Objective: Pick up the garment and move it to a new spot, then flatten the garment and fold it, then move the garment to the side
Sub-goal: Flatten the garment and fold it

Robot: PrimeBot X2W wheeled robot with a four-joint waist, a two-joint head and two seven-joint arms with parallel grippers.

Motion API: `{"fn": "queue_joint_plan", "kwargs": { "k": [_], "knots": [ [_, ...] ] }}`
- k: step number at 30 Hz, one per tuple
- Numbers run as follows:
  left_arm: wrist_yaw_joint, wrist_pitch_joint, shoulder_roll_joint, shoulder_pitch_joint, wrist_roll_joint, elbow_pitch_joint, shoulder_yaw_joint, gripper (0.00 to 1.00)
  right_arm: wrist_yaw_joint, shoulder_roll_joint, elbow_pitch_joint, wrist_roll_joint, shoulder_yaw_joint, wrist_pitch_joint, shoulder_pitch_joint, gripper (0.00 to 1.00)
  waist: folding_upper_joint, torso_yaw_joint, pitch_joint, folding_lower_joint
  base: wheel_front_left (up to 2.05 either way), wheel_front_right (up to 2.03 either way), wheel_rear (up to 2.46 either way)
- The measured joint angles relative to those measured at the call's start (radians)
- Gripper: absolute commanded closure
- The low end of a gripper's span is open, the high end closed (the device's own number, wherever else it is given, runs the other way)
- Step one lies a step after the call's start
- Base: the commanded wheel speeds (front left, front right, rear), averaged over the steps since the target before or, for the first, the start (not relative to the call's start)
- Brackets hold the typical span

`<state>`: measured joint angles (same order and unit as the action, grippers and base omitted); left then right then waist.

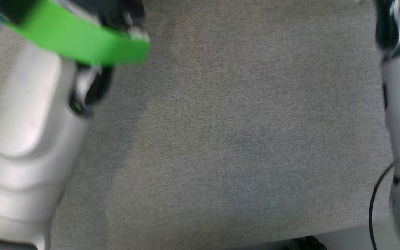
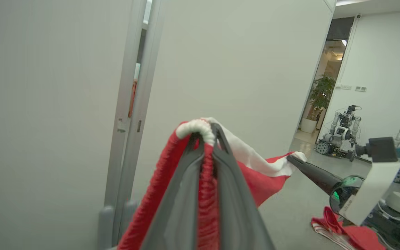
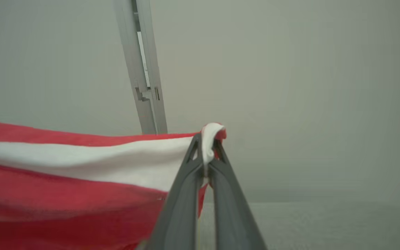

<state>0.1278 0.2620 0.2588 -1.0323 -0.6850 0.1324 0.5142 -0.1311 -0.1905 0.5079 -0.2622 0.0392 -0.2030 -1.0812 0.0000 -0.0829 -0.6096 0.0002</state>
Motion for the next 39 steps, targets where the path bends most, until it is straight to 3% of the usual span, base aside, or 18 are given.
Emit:
{"fn": "queue_joint_plan", "kwargs": {
  "k": [4,9,15,20,24,33,39],
  "knots": [
    [0.000,0.000,0.027,0.196,-0.035,-0.029,0.062,1.00,0.000,-0.010,-0.053,-0.066,-0.026,0.085,0.244,1.00,0.0000,0.016,0.039,-0.0001,0.00,0.00,0.00],
    [0.000,0.000,0.109,0.400,-0.164,-0.061,0.184,1.00,0.000,0.007,-0.221,-0.100,-0.063,0.218,0.516,1.00,0.0000,0.020,0.110,-0.0002,0.00,0.00,0.00],
    [0.000,-0.007,0.223,0.554,-0.321,-0.077,0.324,1.00,0.000,0.068,-0.445,-0.063,-0.134,0.420,0.782,1.00,0.0000,0.019,0.205,-0.0003,0.00,0.00,0.00],
    [0.001,-0.076,0.304,0.657,-0.438,-0.086,0.379,1.00,0.000,0.105,-0.613,-0.004,-0.166,0.644,0.993,1.00,0.0000,0.020,0.289,-0.0003,0.00,0.00,0.00],
    [-0.008,-0.118,0.340,0.727,-0.508,-0.112,0.388,1.00,-0.001,0.124,-0.727,0.020,-0.196,0.787,1.113,1.00,0.0000,0.022,0.341,-0.0003,0.00,0.00,0.00],
    [-0.110,-0.212,0.425,0.874,-0.626,-0.233,0.416,1.00,-0.001,0.141,-0.900,-0.002,-0.213,1.083,1.312,1.00,0.0000,0.033,0.409,-0.0003,0.00,0.00,0.00],
    [-0.113,-0.138,0.425,0.889,-0.612,-0.295,0.384,1.00,-0.001,0.142,-0.968,0.007,-0.234,1.067,1.294,1.00,0.0000,0.048,0.412,-0.0003,0.00,0.00,0.00]
  ]
}}
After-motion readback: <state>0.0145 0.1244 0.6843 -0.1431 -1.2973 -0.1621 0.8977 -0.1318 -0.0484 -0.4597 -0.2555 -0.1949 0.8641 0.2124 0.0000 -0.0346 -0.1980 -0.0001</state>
